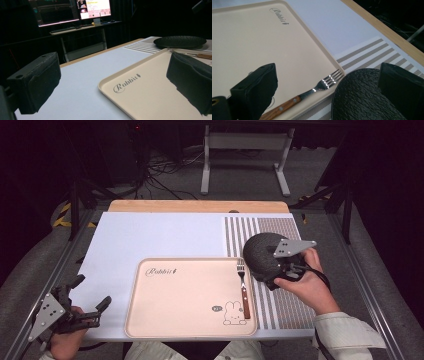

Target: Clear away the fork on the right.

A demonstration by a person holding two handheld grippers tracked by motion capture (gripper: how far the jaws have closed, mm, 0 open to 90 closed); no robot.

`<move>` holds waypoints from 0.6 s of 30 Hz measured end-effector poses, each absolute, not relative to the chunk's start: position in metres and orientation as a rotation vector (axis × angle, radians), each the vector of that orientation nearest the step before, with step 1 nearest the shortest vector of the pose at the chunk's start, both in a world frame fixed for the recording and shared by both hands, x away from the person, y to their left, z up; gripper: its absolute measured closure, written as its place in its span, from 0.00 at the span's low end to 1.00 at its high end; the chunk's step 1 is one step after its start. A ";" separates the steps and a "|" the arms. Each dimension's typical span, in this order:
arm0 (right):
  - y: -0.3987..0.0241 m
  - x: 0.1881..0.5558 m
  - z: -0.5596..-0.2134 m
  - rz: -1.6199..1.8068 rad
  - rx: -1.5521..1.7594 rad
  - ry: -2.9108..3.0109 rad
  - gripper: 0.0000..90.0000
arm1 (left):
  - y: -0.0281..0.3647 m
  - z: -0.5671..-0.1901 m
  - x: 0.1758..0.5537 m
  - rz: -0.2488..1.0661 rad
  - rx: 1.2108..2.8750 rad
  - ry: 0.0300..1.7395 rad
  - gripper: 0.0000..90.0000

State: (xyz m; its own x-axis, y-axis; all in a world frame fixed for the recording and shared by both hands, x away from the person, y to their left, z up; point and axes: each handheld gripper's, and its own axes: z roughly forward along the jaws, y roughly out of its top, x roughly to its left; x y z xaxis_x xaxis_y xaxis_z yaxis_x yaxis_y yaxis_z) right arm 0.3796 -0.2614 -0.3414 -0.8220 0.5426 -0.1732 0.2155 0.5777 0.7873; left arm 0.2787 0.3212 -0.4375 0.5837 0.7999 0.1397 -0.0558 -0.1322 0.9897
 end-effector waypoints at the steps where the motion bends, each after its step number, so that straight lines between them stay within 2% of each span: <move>1: -0.267 0.377 -0.343 1.132 0.623 2.399 0.04 | 0.321 -0.437 0.279 0.834 1.535 0.653 0.00; 18: -0.319 0.351 -0.383 1.363 0.639 2.128 0.03 | 0.320 -0.438 0.280 0.836 1.541 0.655 0.00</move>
State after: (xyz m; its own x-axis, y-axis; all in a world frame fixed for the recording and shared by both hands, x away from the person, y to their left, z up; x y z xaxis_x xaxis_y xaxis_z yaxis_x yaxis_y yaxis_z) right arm 0.3510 -0.3195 -0.3830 -0.7483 0.6391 -0.1779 0.1058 0.3798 0.9190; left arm 0.2797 0.3196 -0.4381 0.5828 0.8000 0.1426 -0.0532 -0.1375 0.9891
